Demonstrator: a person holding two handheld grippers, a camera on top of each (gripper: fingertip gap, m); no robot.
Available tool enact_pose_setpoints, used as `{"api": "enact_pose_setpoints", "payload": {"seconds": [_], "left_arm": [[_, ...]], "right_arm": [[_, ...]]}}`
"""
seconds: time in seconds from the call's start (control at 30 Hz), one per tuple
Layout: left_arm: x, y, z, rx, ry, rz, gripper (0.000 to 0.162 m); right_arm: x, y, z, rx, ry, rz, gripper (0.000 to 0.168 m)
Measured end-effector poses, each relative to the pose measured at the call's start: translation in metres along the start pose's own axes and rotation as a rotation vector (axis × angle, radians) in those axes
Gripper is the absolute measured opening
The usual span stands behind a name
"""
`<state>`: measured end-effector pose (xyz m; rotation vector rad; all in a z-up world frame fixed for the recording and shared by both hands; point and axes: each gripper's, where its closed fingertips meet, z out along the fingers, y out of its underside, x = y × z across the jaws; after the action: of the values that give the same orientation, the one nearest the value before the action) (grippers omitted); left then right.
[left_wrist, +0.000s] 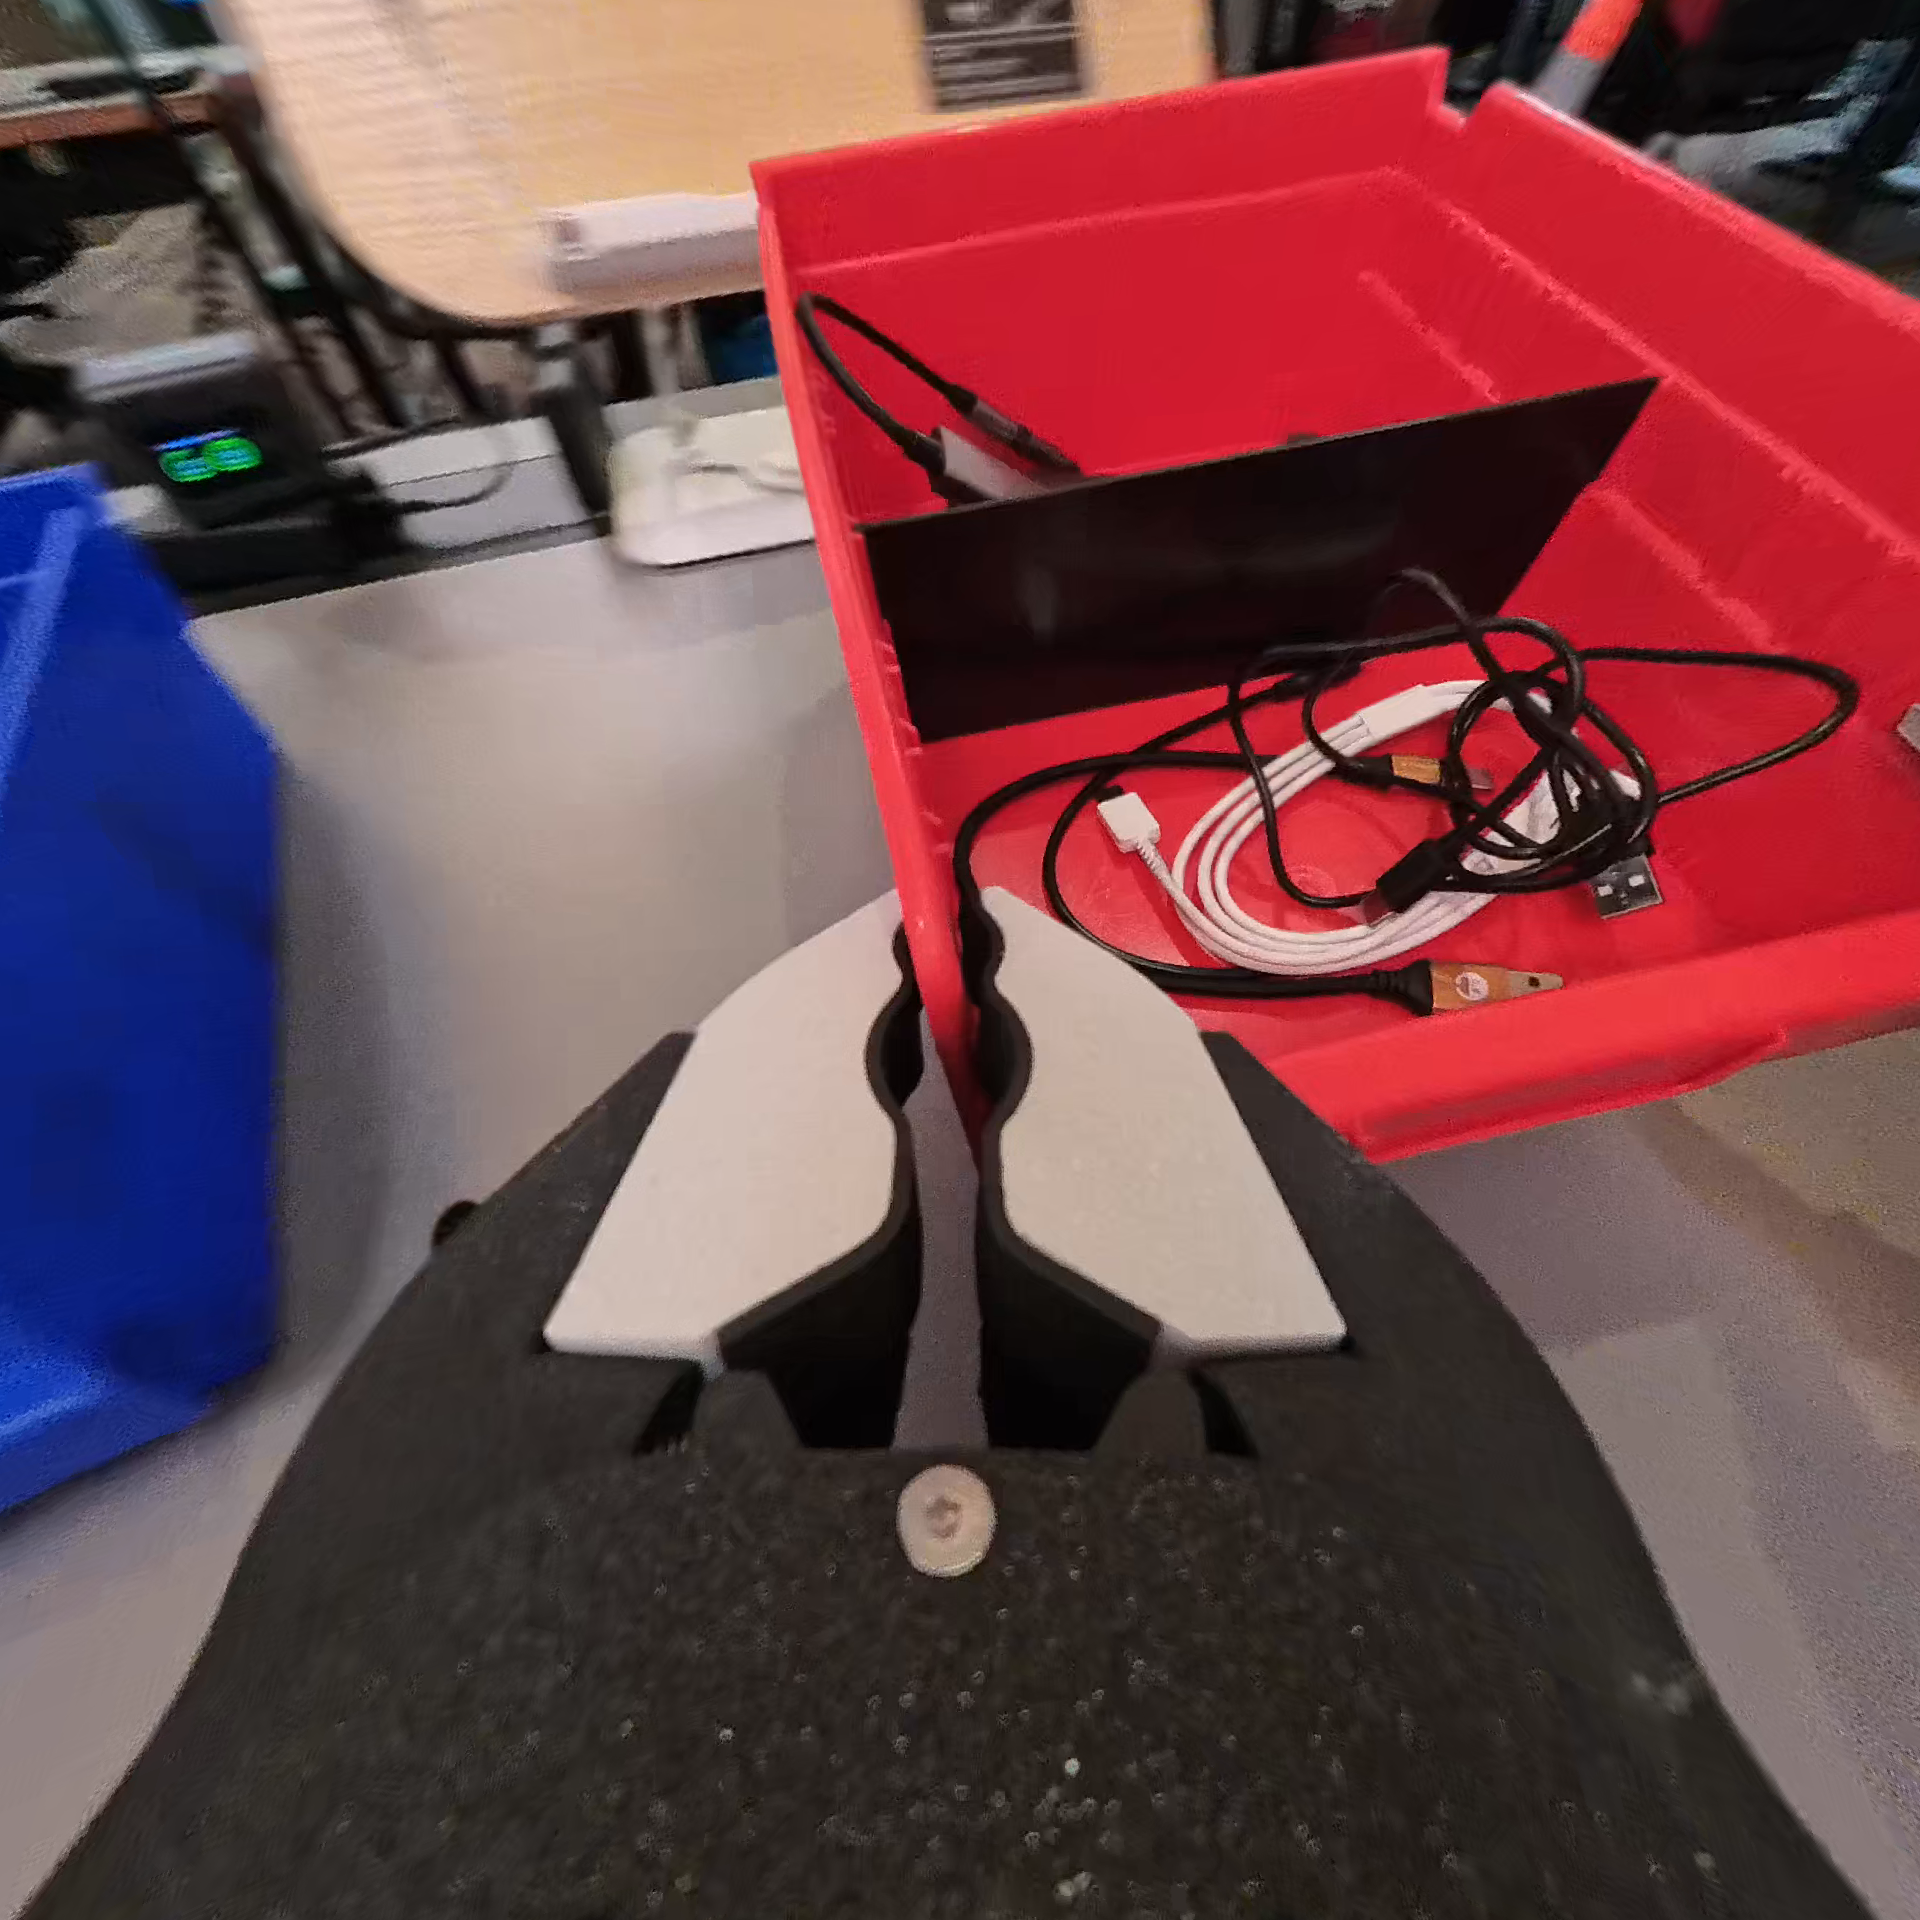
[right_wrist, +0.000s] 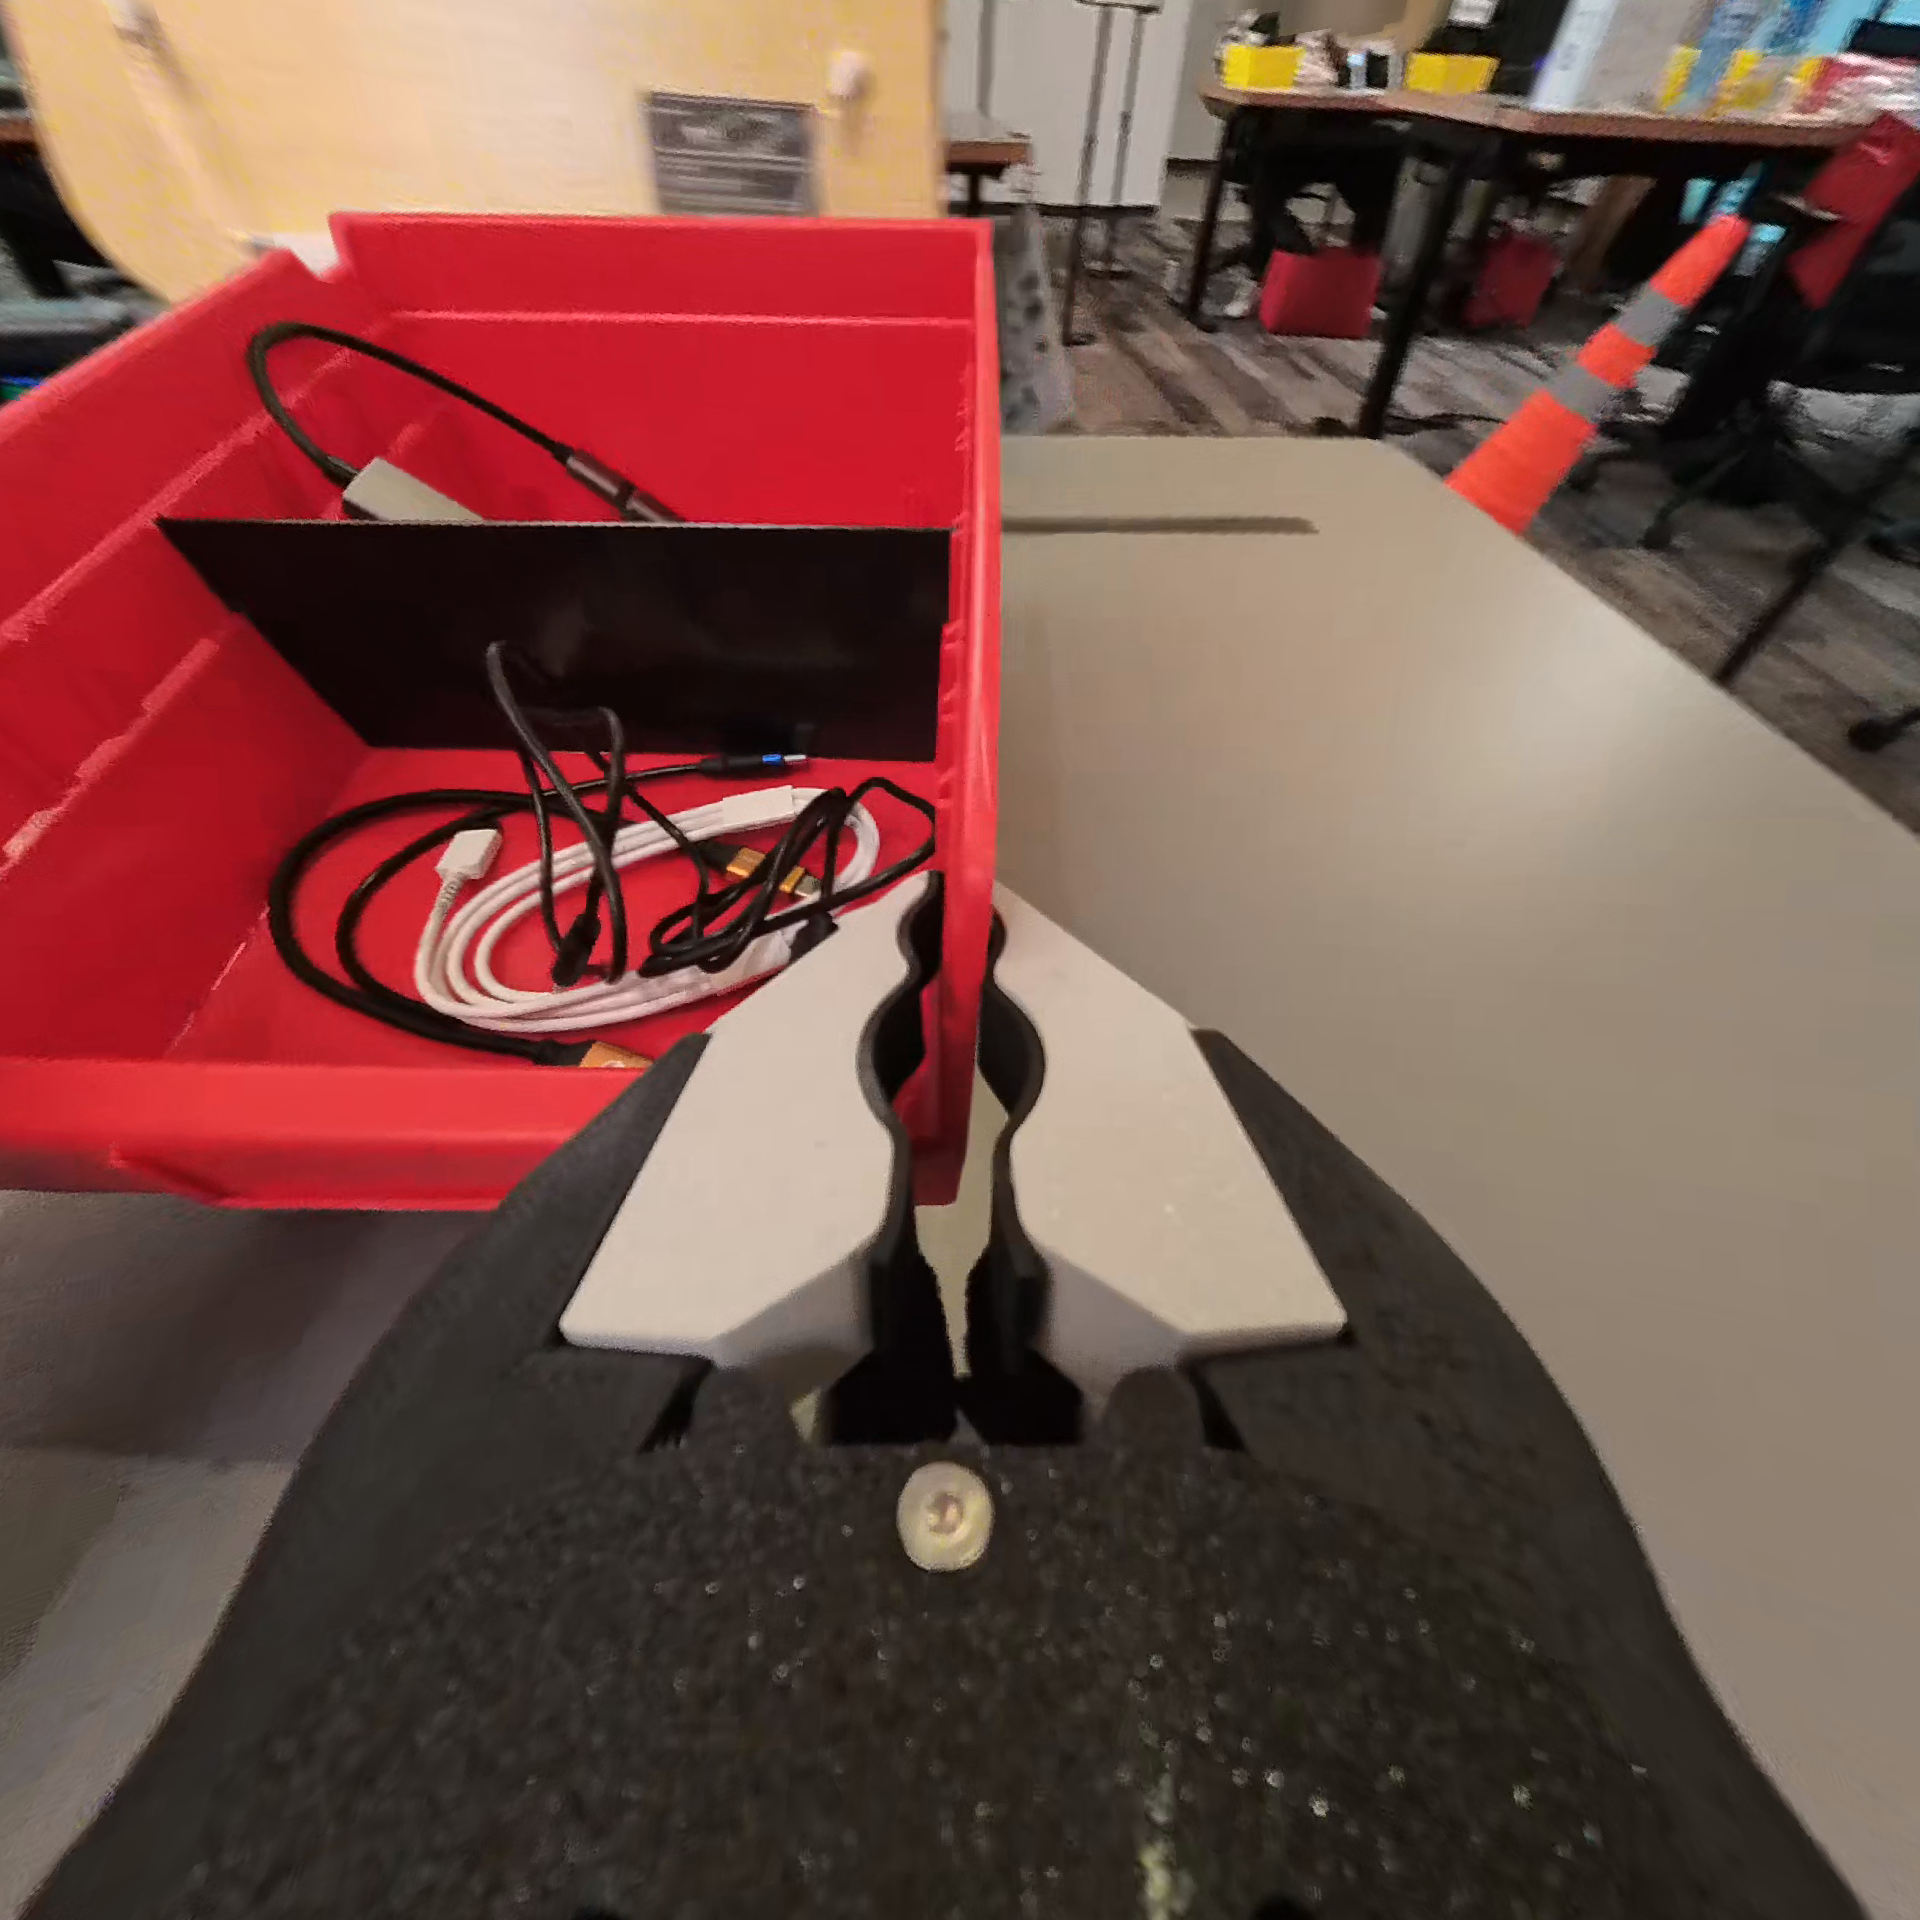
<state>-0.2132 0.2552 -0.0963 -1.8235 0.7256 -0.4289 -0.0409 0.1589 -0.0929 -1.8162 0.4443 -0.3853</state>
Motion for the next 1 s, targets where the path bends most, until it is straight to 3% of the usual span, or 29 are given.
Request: {"api": "enact_pose_setpoints", "payload": {"seconds": [0.17,0.37,0.4,0.47,0.57,0.63,0.77,0.87,1.0], "left_arm": [[-0.092,0.014,-0.002,-0.050,-0.113,-0.091,0.004],[-0.121,0.038,0.005,-0.111,-0.145,-0.084,0.006],[-0.117,0.039,0.002,-0.114,-0.133,-0.073,0.013],[-0.099,0.034,-0.011,-0.096,-0.054,-0.088,0.041],[-0.088,0.014,-0.049,-0.006,0.006,-0.134,0.048],[-0.106,0.009,-0.077,0.024,-0.024,-0.119,0.048],[-0.214,0.040,-0.128,0.029,-0.283,-0.132,0.050],[-0.286,0.071,-0.135,-0.066,-0.351,-0.209,0.063],[-0.332,0.079,-0.113,-0.111,-0.355,-0.209,0.061]], "right_arm": [[-0.095,-0.004,0.039,-0.038,-0.137,-0.020,0.001],[-0.128,0.019,0.060,-0.075,-0.196,-0.016,0.001],[-0.128,0.019,0.059,-0.070,-0.206,-0.015,0.001],[-0.127,0.019,0.054,-0.082,-0.232,0.008,0.002],[-0.120,-0.002,0.030,0.006,-0.289,0.007,0.027],[-0.118,-0.018,0.004,0.096,-0.338,0.001,0.029],[-0.137,-0.030,-0.048,0.205,-0.452,-0.066,0.029],[-0.189,-0.028,-0.084,0.221,-0.630,-0.084,0.030],[-0.271,0.011,-0.120,0.071,-0.906,-0.101,0.038]]}}
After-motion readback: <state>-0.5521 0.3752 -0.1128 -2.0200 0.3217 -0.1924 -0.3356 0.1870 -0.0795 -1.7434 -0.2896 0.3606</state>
